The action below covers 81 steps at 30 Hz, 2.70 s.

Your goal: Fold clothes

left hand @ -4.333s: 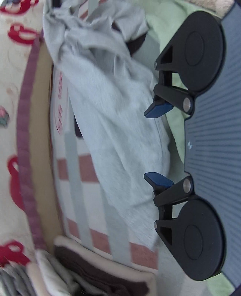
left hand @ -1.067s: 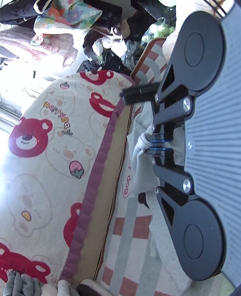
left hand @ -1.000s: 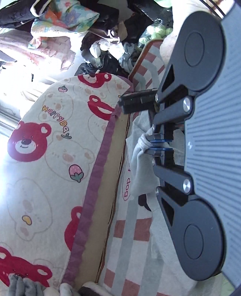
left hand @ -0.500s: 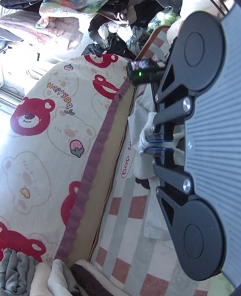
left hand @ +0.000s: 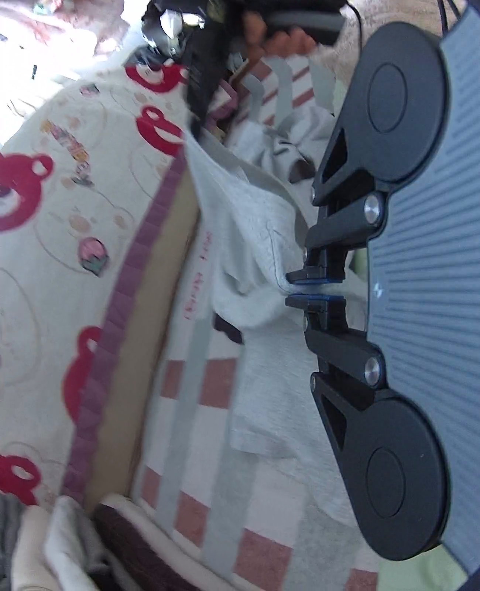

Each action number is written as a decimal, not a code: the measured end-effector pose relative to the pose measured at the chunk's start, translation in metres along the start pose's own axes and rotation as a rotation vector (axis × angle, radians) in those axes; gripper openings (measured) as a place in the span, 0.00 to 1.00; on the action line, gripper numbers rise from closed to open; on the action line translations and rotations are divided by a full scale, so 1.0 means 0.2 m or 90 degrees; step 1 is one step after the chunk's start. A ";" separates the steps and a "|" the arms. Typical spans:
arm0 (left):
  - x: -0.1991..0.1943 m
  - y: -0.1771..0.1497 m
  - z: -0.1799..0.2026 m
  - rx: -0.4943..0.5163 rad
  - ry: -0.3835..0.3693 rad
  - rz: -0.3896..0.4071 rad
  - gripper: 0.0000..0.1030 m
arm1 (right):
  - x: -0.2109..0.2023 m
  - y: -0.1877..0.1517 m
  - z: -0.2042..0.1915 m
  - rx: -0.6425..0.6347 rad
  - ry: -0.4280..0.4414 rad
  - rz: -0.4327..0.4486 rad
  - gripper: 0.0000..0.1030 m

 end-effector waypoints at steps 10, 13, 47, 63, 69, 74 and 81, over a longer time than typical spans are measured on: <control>0.02 0.08 0.08 0.033 -0.045 0.000 0.32 | -0.05 0.10 -0.17 -0.105 -0.021 0.038 0.14; 0.05 0.15 0.13 0.069 -0.062 -0.003 0.33 | -0.09 0.10 -0.20 -0.106 0.013 0.047 0.14; 0.07 0.42 0.06 0.124 0.113 0.102 0.05 | 0.11 -0.25 0.39 0.131 -0.003 -0.283 0.55; -0.29 0.52 -0.15 -0.030 0.089 0.249 0.05 | 0.45 -0.38 0.39 -0.011 -0.098 -0.334 0.66; -0.33 0.36 -0.42 -0.123 0.183 0.216 0.05 | 0.57 -0.31 0.30 -0.113 -0.041 -0.288 0.01; -0.33 0.22 -0.52 -0.150 0.229 0.195 0.05 | 0.52 -0.02 0.36 -0.088 -0.056 -0.125 0.01; -0.28 0.11 -0.66 -0.207 0.290 0.132 0.06 | 0.65 0.04 0.46 -0.006 -0.084 -0.146 0.20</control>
Point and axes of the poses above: each gripper's, at about its wrist camera, not at the fingertips, and x roughly the way its jaws point, z to its right, y to its top, the point moved 3 cm from there along x, roughly the way its jaws point, and after that the axes turned 14 degrees about -y, right-handed, at the moved point
